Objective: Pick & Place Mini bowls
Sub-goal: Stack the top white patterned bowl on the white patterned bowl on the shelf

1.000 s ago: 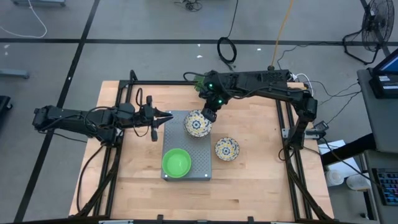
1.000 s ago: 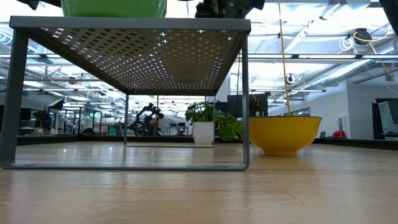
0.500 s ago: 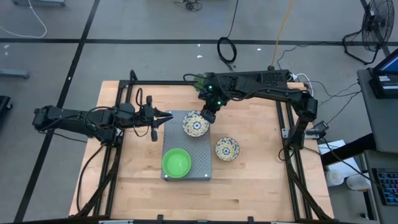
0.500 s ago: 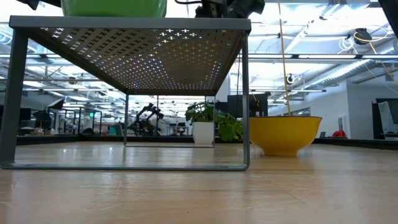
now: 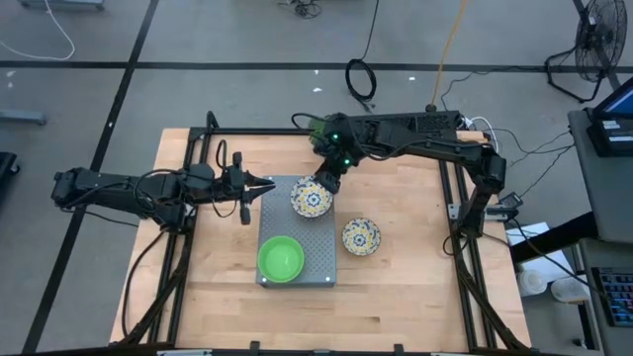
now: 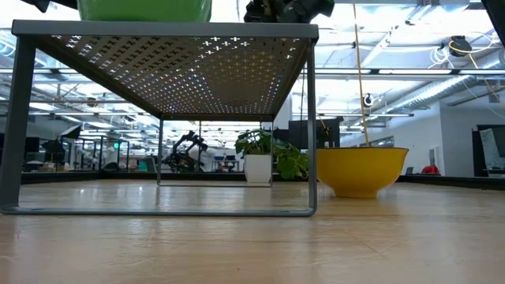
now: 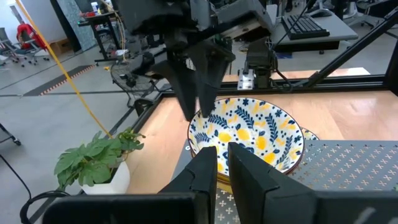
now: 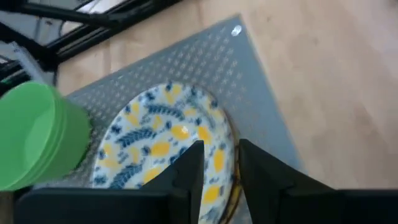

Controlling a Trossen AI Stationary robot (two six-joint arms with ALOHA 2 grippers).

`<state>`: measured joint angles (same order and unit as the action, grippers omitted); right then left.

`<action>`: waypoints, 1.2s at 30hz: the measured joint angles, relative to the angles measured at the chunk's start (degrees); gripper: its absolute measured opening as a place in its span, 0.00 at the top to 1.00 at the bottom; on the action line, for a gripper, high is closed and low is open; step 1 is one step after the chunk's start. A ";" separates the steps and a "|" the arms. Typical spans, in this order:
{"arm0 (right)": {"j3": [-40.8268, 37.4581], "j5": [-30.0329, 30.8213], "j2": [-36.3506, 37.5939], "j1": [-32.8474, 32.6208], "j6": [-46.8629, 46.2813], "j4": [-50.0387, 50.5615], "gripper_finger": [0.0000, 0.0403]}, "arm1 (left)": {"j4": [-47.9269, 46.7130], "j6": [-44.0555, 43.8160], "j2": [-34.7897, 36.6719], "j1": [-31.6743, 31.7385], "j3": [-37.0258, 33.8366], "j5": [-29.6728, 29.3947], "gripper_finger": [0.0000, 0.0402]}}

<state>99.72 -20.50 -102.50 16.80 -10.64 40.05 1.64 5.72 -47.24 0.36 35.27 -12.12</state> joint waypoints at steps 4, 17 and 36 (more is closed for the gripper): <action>-0.07 3.97 1.21 -0.25 2.95 -0.99 0.78 | -0.08 0.00 0.00 -0.01 0.00 0.00 0.88; -0.02 9.34 2.66 -9.90 17.75 1.80 0.94 | -0.21 0.00 0.00 0.00 0.00 0.00 0.88; 0.00 33.19 2.69 -14.99 18.72 7.13 1.00 | -0.16 -0.02 0.00 -0.01 0.00 0.00 0.88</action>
<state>99.72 12.69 -99.81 1.80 8.08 47.18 1.48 5.69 -47.24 0.35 35.27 -12.12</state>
